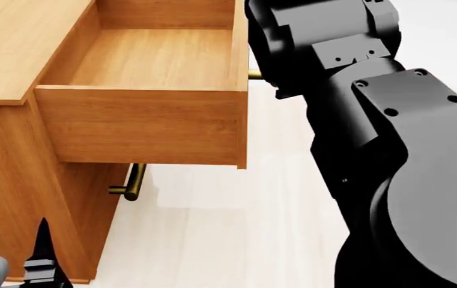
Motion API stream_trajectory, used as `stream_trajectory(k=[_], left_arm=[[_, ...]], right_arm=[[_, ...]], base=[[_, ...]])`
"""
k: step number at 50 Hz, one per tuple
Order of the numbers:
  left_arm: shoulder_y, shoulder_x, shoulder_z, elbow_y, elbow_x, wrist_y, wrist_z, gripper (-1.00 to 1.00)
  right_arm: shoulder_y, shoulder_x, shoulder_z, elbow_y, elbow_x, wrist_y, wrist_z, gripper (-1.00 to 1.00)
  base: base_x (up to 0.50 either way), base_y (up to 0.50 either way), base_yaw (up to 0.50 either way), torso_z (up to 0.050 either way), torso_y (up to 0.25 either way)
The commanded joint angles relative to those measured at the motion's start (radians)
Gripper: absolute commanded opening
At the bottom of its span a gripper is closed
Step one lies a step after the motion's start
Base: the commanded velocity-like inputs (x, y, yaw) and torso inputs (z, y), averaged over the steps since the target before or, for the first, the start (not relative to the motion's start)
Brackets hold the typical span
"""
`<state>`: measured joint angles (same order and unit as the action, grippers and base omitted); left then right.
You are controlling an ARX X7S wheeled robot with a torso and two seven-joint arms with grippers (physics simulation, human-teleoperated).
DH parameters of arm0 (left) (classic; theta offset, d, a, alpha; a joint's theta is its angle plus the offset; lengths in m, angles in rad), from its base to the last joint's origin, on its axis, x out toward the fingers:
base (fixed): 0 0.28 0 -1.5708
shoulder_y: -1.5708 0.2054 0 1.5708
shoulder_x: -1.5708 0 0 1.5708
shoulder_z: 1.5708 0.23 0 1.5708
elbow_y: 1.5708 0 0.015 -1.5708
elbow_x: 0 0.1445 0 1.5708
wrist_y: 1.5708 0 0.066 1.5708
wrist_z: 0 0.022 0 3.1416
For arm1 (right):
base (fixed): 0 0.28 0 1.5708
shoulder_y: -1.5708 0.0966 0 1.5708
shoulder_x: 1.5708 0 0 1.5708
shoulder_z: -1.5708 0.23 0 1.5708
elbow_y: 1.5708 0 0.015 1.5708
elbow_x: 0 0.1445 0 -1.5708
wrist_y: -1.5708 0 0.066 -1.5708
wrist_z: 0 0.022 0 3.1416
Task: Put the ketchup in the top drawer of the cabinet.
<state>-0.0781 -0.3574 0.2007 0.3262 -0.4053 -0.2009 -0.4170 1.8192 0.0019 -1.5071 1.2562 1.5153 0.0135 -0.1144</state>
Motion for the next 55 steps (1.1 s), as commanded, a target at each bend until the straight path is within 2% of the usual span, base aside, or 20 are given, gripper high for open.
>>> stream_trajectory(k=[1,14,21,55], left_arm=[[-0.003,-0.002,0.004,-0.001,-0.002,-0.002,-0.002,1.00],[0.000,-0.005,0.005,0.001,-0.005,0.000,-0.004,1.00],[0.001,-0.006,0.007,-0.004,-0.006,0.004,-0.003,1.00],[0.000,-0.012,0.012,-0.013,-0.010,0.009,-0.008,1.00]], right_arm=[[0.016,-0.002,-0.054,-0.036,0.031,-0.004,0.001,-1.00],[-0.014,-0.002,-0.057,-0.086,0.007,-0.011,-0.009,-1.00],[-0.002,-0.002,-0.057,-0.096,0.003,0.066,-0.042,-1.00],[-0.050,-0.002,-0.048,-0.115,-0.060,0.207,-0.104,-1.00]], base=[[0.00,0.00,0.00,0.000,0.000],[0.00,0.00,0.00,0.000,0.000],[0.00,0.00,0.00,0.000,0.000],[0.00,0.00,0.00,0.000,0.000]])
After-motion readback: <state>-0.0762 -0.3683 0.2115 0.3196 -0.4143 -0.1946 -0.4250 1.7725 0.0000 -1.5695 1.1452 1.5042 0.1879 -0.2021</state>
